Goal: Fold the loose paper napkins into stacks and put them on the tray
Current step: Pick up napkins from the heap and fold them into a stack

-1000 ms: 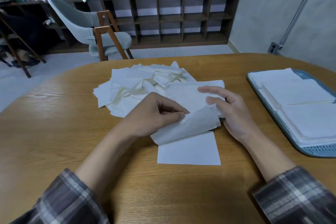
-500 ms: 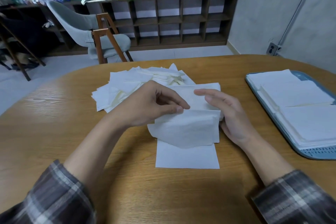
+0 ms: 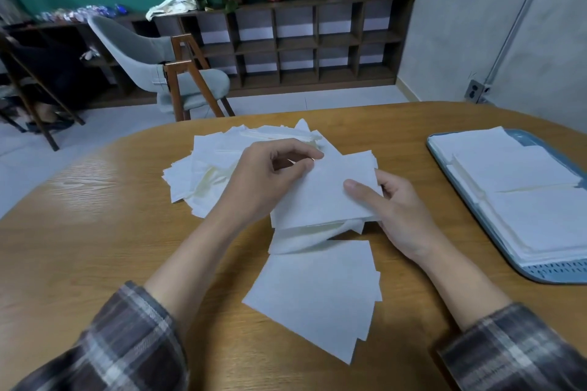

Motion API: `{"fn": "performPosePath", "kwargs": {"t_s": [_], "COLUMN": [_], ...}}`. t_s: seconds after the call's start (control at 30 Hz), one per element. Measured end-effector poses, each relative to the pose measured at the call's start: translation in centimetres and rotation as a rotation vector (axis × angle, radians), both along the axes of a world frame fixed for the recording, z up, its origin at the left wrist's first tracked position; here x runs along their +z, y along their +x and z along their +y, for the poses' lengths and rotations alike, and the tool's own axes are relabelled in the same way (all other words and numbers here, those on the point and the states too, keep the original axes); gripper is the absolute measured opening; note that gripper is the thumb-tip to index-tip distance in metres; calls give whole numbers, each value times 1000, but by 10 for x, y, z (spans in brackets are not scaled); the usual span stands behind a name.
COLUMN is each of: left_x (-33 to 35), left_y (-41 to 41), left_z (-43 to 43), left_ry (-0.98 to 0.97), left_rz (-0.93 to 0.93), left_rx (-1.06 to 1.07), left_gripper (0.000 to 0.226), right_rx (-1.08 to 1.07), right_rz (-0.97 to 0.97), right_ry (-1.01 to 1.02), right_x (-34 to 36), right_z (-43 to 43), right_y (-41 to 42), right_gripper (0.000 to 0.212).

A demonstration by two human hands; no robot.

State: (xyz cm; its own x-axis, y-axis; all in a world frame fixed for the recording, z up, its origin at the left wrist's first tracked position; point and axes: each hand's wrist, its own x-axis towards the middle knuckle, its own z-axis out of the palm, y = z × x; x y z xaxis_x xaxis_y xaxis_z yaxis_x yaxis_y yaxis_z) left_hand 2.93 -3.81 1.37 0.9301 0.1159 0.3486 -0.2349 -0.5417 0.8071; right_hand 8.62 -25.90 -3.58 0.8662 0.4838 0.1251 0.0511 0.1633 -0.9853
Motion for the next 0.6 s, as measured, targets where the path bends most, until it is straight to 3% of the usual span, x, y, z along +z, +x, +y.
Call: {"fn": "performPosePath", "kwargs": {"t_s": [0.47,0.6], "left_x": [-12,-18], "left_y": [4,3], "left_z": [-10,-9], "left_ry": [5,65], "left_rz": [-99,-174], "left_rx": [28,76], "left_gripper": [16,20], "right_rx": [-56,-53], "right_rz": [-29,-65], "right_ry": [-35,-17], "right_x": [1,6], "right_z": [4,5], "right_y": [1,-2], "right_gripper": [22,33]}}
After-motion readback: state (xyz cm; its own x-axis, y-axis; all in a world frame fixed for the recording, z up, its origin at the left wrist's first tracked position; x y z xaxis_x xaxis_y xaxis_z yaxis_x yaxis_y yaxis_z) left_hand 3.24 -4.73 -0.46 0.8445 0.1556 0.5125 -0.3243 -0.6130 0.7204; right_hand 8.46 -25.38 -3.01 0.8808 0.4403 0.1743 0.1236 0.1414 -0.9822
